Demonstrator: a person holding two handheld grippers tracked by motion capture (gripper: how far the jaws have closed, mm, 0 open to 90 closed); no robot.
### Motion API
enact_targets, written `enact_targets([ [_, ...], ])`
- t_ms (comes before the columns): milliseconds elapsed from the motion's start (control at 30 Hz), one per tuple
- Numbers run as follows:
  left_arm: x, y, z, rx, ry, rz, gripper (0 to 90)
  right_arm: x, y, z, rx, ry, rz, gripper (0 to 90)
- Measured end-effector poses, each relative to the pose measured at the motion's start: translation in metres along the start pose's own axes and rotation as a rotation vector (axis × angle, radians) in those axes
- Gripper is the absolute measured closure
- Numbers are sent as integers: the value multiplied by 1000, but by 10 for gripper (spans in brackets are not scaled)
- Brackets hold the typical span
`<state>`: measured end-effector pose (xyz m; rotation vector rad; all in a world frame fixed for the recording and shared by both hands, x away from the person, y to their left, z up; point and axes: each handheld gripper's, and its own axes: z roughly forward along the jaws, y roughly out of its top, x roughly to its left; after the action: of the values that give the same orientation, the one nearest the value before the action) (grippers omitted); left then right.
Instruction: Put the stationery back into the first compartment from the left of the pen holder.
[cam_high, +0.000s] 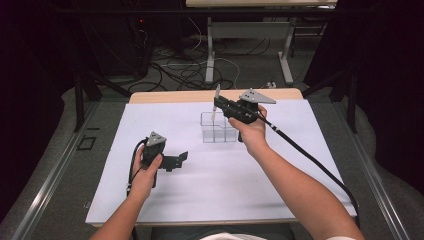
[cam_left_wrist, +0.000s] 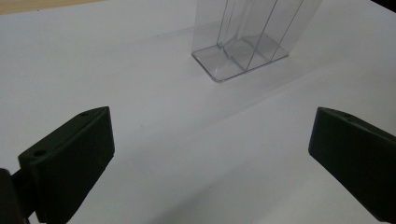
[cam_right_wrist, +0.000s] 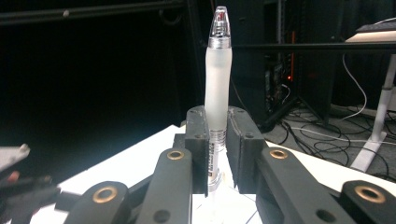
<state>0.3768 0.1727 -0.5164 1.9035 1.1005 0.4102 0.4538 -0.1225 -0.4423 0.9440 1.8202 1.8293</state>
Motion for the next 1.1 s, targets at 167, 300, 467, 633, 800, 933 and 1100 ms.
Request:
enact_targets([
  [167, 1, 0, 0, 10, 1, 14, 1, -2, -7, 8, -25, -22, 11, 796],
  [300, 0, 0, 0, 1, 0, 6, 1, -3, -16, 14, -12, -29, 17, 796],
  [467, 1, 0, 0, -1, -2, -8, 2, -2, -26, 20, -12, -31, 17, 795],
  [633, 2, 1, 0, -3, -1, 5, 1, -1, -35, 24, 8, -41, 11, 795],
  [800, 2, 1, 1, 1, -2, 10, 2, 0, -42, 27, 31, -50, 4, 795],
  [933, 1, 1, 1, 0, -6, 4, 2, 0, -48, 30, 49, -47, -10, 795],
  [1100, 1, 1, 1, 10, -8, 7, 2, 0, -56, 31, 89, -46, -3, 795],
])
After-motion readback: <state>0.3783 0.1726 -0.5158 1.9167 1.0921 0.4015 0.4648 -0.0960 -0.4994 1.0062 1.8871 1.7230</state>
